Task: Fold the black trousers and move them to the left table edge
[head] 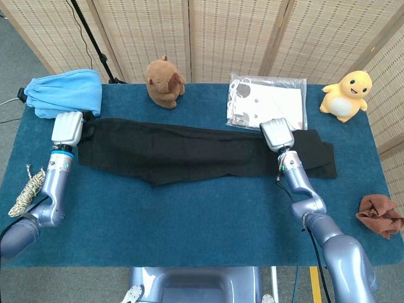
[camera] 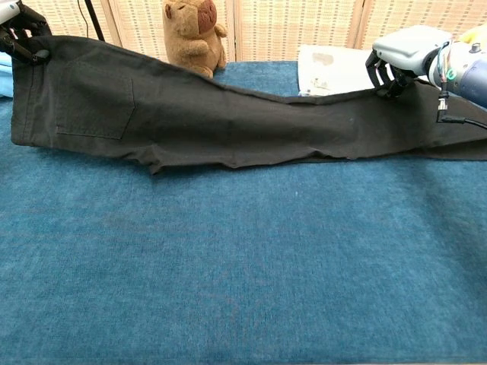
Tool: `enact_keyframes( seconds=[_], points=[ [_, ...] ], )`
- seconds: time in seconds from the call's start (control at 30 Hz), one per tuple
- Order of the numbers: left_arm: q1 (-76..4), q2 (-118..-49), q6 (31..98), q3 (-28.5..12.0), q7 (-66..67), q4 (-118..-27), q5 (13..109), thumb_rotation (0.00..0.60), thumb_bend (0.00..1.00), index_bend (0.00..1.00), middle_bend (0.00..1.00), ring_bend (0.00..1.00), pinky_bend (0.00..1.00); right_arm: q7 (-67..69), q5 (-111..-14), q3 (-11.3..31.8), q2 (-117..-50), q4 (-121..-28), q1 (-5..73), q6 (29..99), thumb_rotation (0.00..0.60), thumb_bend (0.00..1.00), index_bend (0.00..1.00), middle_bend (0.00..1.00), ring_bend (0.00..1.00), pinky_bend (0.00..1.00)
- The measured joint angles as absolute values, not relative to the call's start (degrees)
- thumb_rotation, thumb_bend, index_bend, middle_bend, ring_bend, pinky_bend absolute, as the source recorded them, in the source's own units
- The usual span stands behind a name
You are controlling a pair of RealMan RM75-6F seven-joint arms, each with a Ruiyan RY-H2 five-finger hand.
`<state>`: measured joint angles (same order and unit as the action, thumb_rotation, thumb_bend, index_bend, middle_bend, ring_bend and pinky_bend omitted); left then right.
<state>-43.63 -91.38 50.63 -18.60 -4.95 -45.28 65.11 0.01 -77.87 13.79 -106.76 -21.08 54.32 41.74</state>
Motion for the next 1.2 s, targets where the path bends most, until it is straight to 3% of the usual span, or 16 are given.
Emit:
enact_keyframes(
  seconds=[0.27, 0.33, 0.4, 0.47, 0.53, 0.63, 0.93, 1.2],
  points=[
    [-43.96, -91.99, 50.53, -18.77, -6.13, -43.49, 65.1, 0.6, 0.45, 0.67, 0.56, 0.53, 0.48, -0.7, -77.05, 13.86, -106.67, -21.53, 54.2, 41.28, 0.6, 0.7, 0.61, 0.61, 0.55, 0.72],
    [-44.13, -92.25, 50.42, -18.77, -6.33, -43.08, 65.13, 0.6, 0.45, 0.67, 0.56, 0.53, 0.48, -1.33, -76.81, 13.88, -106.64, -21.75, 54.25, 41.06, 0.6, 0.69, 0.54, 0.58, 0.53, 0.7],
    [-44.47, -92.63, 50.11, -18.86, -6.48, -42.7, 65.07, 0.6, 0.45, 0.67, 0.56, 0.53, 0.48, -1.73, -76.37, 14.08, -106.61, -22.06, 54.29, 40.62, 0.6, 0.51, 0.38, 0.48, 0.43, 0.62],
    [-44.72, -92.94, 49.9, -19.01, -6.63, -42.2, 64.92, 0.6, 0.45, 0.67, 0.56, 0.53, 0.48, -1.52, -75.96, 14.22, -106.5, -22.35, 54.3, 39.97, 0.6, 0.12, 0.1, 0.21, 0.16, 0.43],
    [-44.87, -93.11, 49.8, -19.18, -6.88, -41.86, 64.77, 0.6, 0.45, 0.67, 0.56, 0.53, 0.48, -1.97, -75.48, 14.39, -106.24, -22.72, 54.27, 39.46, 0.6, 0.0, 0.0, 0.04, 0.02, 0.3],
    [-45.03, -93.25, 49.65, -19.44, -7.33, -41.3, 64.56, 0.6, 0.45, 0.67, 0.56, 0.53, 0.48, -3.22, -74.33, 14.95, -105.44, -24.22, 54.09, 38.77, 0.6, 0.0, 0.0, 0.0, 0.0, 0.24],
    [-45.52, -94.06, 49.55, -19.63, -8.19, -38.75, 64.52, 0.6, 0.45, 0.67, 0.56, 0.53, 0.48, -7.79, -71.72, 15.6, -98.28, -36.03, 51.17, 39.58, 0.6, 0.0, 0.01, 0.0, 0.0, 0.24],
    [-46.1, -95.32, 48.83, -19.56, -8.15, -36.34, 64.38, 0.6, 0.45, 0.67, 0.56, 0.53, 0.48, -11.58, -71.27, 13.5, -90.93, -45.95, 46.55, 43.41, 0.6, 0.0, 0.12, 0.04, 0.0, 0.26]
  ],
)
